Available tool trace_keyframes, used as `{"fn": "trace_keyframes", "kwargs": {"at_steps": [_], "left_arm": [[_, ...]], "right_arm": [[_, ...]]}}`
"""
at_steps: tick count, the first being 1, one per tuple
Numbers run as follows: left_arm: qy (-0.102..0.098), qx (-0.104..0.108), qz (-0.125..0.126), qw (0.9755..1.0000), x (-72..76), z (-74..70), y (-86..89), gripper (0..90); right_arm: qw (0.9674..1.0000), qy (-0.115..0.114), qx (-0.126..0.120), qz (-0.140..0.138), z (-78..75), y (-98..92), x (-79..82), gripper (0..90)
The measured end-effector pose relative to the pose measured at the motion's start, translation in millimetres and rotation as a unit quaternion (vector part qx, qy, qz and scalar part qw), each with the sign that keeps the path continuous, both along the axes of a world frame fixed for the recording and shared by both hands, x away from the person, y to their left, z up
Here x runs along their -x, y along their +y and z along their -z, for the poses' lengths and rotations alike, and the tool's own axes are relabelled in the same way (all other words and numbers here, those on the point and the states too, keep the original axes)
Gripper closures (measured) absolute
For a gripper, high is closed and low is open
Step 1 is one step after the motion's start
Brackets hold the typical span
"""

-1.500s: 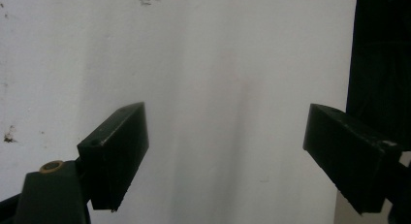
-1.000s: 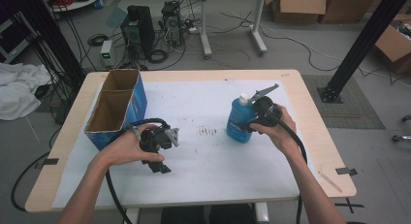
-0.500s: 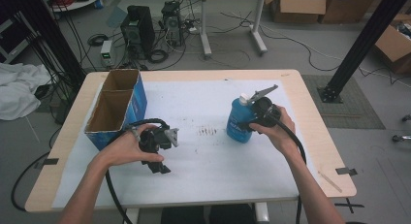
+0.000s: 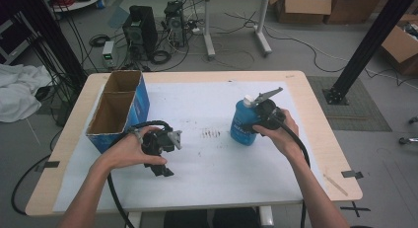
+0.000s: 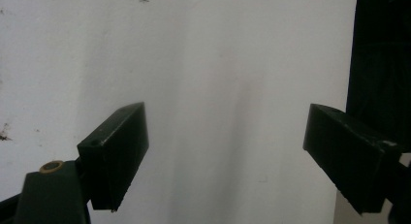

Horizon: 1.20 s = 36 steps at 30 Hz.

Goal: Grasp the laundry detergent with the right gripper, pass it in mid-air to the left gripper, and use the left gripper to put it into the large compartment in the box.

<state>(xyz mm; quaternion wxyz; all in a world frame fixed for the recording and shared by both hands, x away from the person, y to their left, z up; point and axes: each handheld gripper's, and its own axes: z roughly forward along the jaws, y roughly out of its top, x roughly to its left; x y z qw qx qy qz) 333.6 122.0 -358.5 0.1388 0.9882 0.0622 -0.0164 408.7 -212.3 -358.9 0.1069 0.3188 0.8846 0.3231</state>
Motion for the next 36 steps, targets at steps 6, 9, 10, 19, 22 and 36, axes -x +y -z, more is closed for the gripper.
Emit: {"fn": "trace_keyframes", "kwargs": {"at_steps": [6, 9, 10, 19, 22, 36], "left_arm": [[0.000, 0.000, 0.000, 1.0000, 0.4, -0.1, 0.0, 17.0], [0.001, 0.001, 0.000, 1.0000, 0.3, -0.3, -0.5, 17.0], [0.001, 0.001, 0.000, 1.0000, 0.3, -0.3, -0.5, 17.0], [0.000, 0.002, -0.001, 1.0000, 0.2, -0.1, -0.8, 17.0], [0.000, 0.003, -0.001, 1.0000, 0.2, -0.2, -0.6, 17.0], [0.002, 0.001, -0.005, 1.0000, -0.9, -1.5, -1.0, 17.0]], "right_arm": [[1.0000, -0.001, -0.009, 0.000, 1.2, -1.0, -0.3, 42.6], [0.9999, -0.002, -0.015, -0.001, 1.8, -1.9, -0.6, 42.9], [0.9999, -0.002, -0.015, -0.001, 1.9, -2.0, -0.5, 43.1], [0.9998, -0.006, -0.018, -0.012, 2.5, -3.9, -0.9, 44.5], [0.9997, -0.009, -0.018, -0.014, 2.6, -4.0, -0.7, 44.8], [0.9994, -0.021, -0.014, -0.024, 2.3, -2.4, 0.8, 45.3]]}}
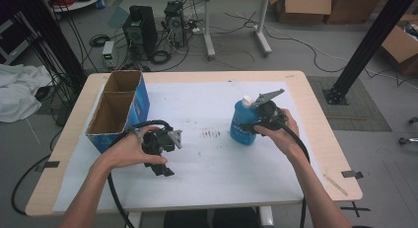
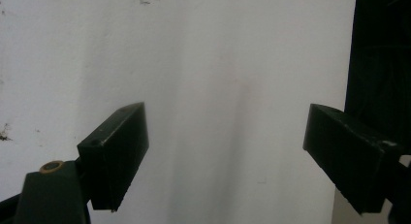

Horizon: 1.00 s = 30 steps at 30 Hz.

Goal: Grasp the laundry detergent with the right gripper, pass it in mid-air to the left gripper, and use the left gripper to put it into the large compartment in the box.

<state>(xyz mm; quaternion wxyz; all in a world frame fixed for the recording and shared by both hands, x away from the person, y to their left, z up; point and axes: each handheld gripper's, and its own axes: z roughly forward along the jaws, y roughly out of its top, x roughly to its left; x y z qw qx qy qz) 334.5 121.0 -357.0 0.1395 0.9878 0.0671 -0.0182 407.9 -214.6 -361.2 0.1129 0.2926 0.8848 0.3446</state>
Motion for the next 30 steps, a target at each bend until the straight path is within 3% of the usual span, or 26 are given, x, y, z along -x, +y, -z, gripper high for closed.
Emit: {"fn": "trace_keyframes", "kwargs": {"at_steps": [6, 9, 14, 18, 19, 21, 24, 27, 30], "left_arm": [[0.000, 0.004, -0.005, 1.0000, -2.9, -7.3, -0.7, 17.0], [-0.003, 0.005, -0.002, 1.0000, -4.8, -13.9, -2.8, 17.0], [-0.008, 0.006, -0.004, 0.9999, -7.4, -25.9, -5.2, 17.0], [-0.010, 0.018, -0.005, 0.9998, -12.2, -49.2, -9.3, 17.0], [-0.010, 0.018, -0.005, 0.9998, -12.2, -49.2, -9.3, 17.0], [-0.018, 0.036, 0.000, 0.9992, -17.3, -71.2, -12.7, 16.9], [-0.023, 0.044, 0.005, 0.9988, -19.8, -83.7, -15.1, 16.9], [-0.027, 0.055, 0.015, 0.9980, -24.8, -112.4, -23.2, 16.9], [-0.028, 0.058, 0.024, 0.9976, -26.8, -124.1, -27.8, 16.9]], "right_arm": [[0.9999, -0.007, -0.001, -0.011, -5.8, 3.5, 3.4, 45.3], [0.9990, -0.019, 0.000, -0.039, -18.4, 8.5, 9.1, 45.3], [0.9969, -0.017, -0.005, -0.077, -32.7, 15.5, 16.9, 45.2], [0.9919, -0.014, -0.008, -0.126, -49.2, 24.6, 27.7, 45.2], [0.9919, -0.014, -0.008, -0.126, -49.2, 24.6, 27.7, 45.2], [0.9877, -0.013, -0.009, -0.156, -59.1, 31.4, 33.9, 45.2], [0.9855, -0.013, -0.016, -0.168, -64.5, 34.8, 36.8, 45.2], [0.9811, -0.009, -0.025, -0.192, -71.6, 39.7, 39.8, 45.2], [0.9782, -0.007, -0.026, -0.206, -73.6, 44.1, 40.9, 45.2]]}}
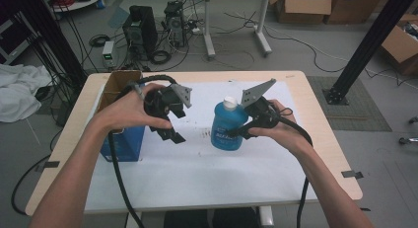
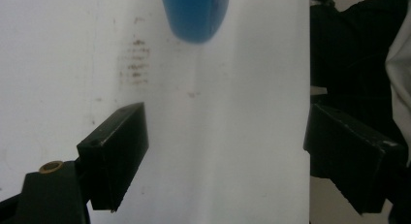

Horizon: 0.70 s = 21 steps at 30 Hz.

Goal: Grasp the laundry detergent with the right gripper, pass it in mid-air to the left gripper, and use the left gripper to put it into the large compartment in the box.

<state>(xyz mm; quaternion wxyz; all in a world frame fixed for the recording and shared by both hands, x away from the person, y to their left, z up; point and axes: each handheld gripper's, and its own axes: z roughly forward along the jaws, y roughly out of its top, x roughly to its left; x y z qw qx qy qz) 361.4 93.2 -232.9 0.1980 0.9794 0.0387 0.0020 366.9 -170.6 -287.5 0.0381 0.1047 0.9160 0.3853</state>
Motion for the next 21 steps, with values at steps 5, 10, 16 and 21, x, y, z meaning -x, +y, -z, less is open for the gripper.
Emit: {"fn": "trace_keyframes", "kwargs": {"at_steps": [5, 10, 16, 21], "left_arm": [[-0.002, 0.001, 0.021, 0.9998, -5.6, -24.6, -13.5, 16.9], [0.004, -0.006, 0.031, 0.9995, -12.4, -34.5, -22.9, 16.8], [0.007, -0.010, 0.041, 0.9991, -13.4, -37.3, -33.7, 16.8], [0.010, -0.022, 0.054, 0.9983, -14.2, -34.4, -48.6, 16.9]], "right_arm": [[0.9998, -0.004, 0.012, -0.016, 4.3, 8.3, 2.6, 45.2], [0.9994, -0.003, 0.011, -0.033, 6.4, 14.6, 5.4, 45.2], [0.9991, -0.007, 0.013, -0.039, 5.2, 17.9, 5.8, 45.2], [0.9983, 0.002, 0.007, -0.057, 4.1, 22.1, 5.5, 45.2]]}}
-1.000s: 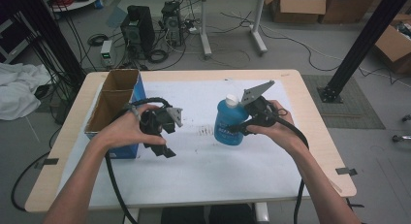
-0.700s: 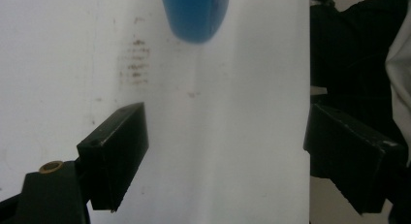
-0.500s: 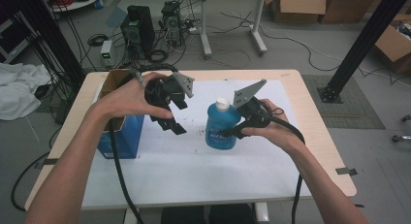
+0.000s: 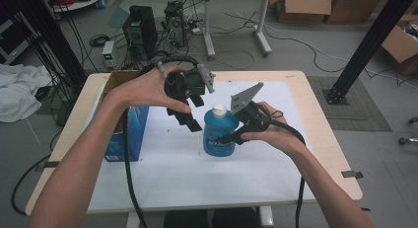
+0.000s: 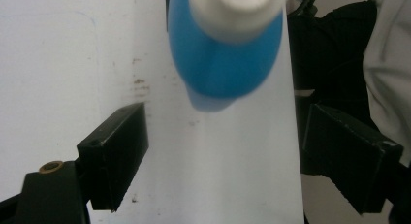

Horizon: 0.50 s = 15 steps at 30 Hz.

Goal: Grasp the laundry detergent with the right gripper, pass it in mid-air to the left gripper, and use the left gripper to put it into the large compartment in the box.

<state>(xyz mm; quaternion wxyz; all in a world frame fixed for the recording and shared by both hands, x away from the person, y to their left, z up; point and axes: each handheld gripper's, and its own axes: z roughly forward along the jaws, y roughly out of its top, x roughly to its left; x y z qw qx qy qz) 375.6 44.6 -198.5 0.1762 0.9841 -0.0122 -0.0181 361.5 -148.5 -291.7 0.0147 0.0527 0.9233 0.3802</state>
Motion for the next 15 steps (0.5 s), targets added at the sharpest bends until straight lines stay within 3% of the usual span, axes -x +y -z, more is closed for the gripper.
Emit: {"fn": "trace_keyframes", "kwargs": {"at_steps": [15], "left_arm": [[0.004, -0.003, 0.011, 0.9999, 1.1, 17.3, -27.4, 17.0]], "right_arm": [[1.0000, 0.000, 0.003, -0.007, 2.9, 8.9, -2.4, 45.1]]}}
